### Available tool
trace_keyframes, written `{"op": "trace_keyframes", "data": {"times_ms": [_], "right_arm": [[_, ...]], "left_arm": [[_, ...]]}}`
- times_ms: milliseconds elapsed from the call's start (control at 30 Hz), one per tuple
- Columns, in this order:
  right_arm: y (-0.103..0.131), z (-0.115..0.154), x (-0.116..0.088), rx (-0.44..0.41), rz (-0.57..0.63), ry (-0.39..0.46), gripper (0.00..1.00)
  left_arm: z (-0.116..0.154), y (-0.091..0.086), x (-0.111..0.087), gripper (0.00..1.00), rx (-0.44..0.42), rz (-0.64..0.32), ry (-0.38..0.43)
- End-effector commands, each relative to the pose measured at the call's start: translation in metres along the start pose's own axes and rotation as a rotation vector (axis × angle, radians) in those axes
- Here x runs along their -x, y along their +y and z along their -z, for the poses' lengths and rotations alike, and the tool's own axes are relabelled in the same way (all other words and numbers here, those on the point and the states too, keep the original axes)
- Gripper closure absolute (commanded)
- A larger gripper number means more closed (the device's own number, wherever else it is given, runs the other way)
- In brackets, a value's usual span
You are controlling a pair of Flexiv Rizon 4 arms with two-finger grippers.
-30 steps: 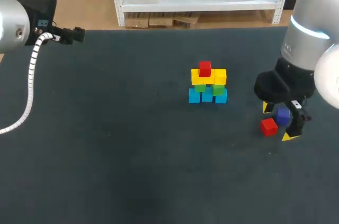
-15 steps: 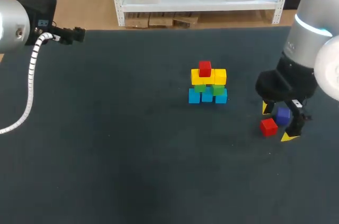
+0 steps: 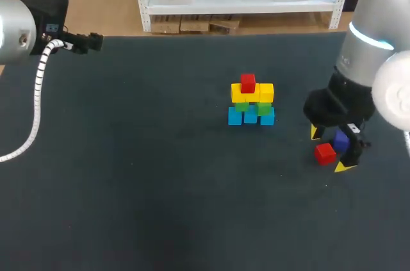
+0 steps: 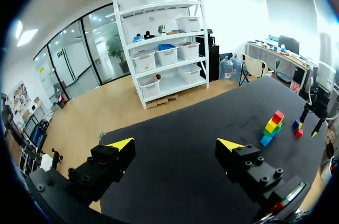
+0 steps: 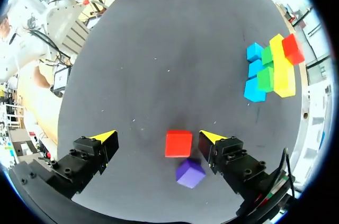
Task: Place the blue cubes, place green cubes on the blue cubes, place the yellow cubes on the green cubes, then place the red cubes on the yellow cubes, and place purple cube on the red cubes.
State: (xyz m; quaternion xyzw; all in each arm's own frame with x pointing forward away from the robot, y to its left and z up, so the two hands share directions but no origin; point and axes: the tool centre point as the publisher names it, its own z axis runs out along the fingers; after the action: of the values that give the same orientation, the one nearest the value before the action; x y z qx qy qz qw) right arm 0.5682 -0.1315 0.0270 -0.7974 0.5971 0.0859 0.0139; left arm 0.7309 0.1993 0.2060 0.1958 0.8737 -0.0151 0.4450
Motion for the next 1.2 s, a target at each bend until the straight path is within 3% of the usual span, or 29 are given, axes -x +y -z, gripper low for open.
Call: {"op": "trace_keyframes", "data": {"times_ms": [33, 433, 833, 867, 900, 933, 1000, 1100, 1200], "right_arm": [[-0.005, -0.011, 0.002, -0.013, -0.018, 0.045, 0.0], [-0.011, -0.015, -0.021, -0.055, -0.09, 0.031, 0.0], [-0.023, -0.027, -0.017, -0.065, -0.11, 0.041, 0.0], [-0.024, -0.027, -0.016, -0.068, -0.104, 0.047, 0.07], [-0.024, -0.026, -0.015, -0.068, -0.091, 0.058, 0.22], [-0.024, -0.026, -0.014, -0.069, -0.09, 0.059, 0.23], [-0.024, -0.025, -0.014, -0.07, -0.092, 0.059, 0.53], [-0.024, -0.025, -0.014, -0.069, -0.087, 0.065, 0.72], [-0.024, -0.025, -0.013, -0.064, -0.06, 0.075, 1.0]], "left_arm": [[-0.001, 0.0, -0.001, 0.0, 0.002, 0.002, -0.003], [-0.001, 0.0, -0.001, 0.0, 0.002, 0.002, -0.003], [-0.001, 0.0, -0.001, 0.0, 0.002, 0.002, -0.003], [-0.001, 0.0, -0.001, 0.0, 0.002, 0.002, -0.003], [-0.001, 0.0, -0.001, 0.0, 0.002, 0.002, -0.003], [-0.001, 0.0, -0.001, 0.0, 0.002, 0.002, -0.003], [-0.001, 0.0, -0.001, 0.0, 0.002, 0.002, -0.003], [-0.001, 0.0, -0.001, 0.0, 0.002, 0.002, -0.003], [-0.001, 0.0, -0.001, 0.0, 0.002, 0.002, -0.003]]}}
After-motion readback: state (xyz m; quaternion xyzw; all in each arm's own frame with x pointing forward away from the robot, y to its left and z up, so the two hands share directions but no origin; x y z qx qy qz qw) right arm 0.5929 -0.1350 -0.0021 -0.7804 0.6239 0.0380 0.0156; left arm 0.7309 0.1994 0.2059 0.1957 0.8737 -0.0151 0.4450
